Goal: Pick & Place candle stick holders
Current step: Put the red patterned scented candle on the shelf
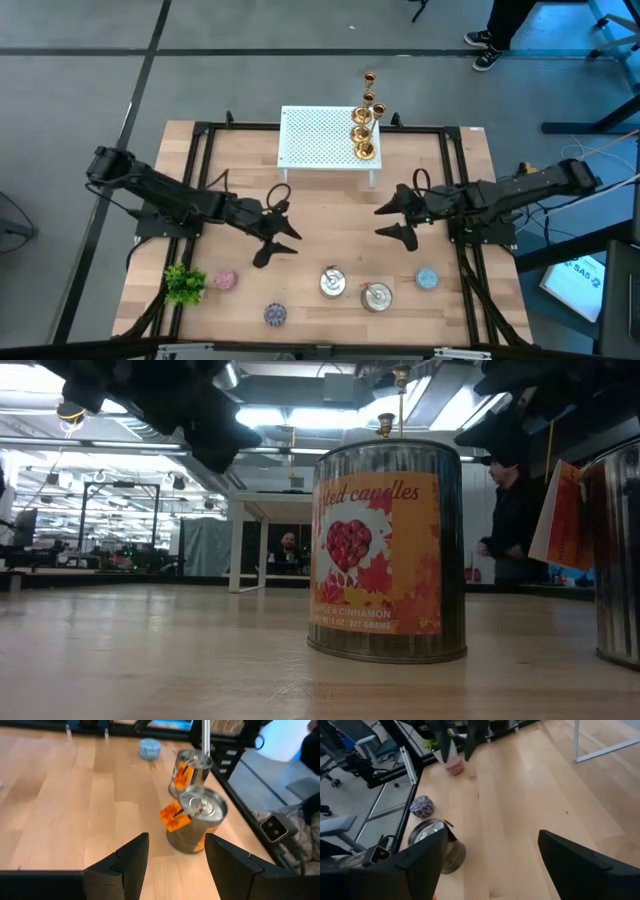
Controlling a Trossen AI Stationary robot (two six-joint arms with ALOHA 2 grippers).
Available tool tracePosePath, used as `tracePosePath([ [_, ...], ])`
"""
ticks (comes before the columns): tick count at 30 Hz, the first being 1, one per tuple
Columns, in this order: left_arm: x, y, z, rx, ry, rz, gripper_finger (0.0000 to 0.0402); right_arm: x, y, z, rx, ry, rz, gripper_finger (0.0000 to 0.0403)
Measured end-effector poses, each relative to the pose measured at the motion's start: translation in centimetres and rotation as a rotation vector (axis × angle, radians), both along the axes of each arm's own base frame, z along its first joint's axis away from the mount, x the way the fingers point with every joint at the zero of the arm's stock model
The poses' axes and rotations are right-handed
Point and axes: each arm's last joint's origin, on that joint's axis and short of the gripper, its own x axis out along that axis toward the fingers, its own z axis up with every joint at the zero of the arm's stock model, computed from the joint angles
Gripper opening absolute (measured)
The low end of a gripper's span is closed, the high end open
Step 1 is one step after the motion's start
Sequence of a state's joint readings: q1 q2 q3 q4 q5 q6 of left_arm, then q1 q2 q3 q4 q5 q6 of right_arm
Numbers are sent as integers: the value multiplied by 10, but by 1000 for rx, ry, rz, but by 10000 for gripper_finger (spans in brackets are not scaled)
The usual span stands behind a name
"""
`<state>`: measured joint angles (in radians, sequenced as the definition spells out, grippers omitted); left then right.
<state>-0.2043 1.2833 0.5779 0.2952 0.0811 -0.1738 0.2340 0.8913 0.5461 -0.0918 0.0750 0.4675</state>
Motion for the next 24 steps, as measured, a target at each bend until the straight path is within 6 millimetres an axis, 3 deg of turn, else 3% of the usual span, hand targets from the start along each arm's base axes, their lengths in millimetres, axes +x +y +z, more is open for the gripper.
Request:
tracePosePath([
  [15, 41, -8, -25, 106, 108, -36, 191, 8, 17, -16, 19, 90, 45, 316],
  [24, 51, -9, -43, 123, 154, -22, 191, 14, 20, -25, 7, 132, 50, 316],
])
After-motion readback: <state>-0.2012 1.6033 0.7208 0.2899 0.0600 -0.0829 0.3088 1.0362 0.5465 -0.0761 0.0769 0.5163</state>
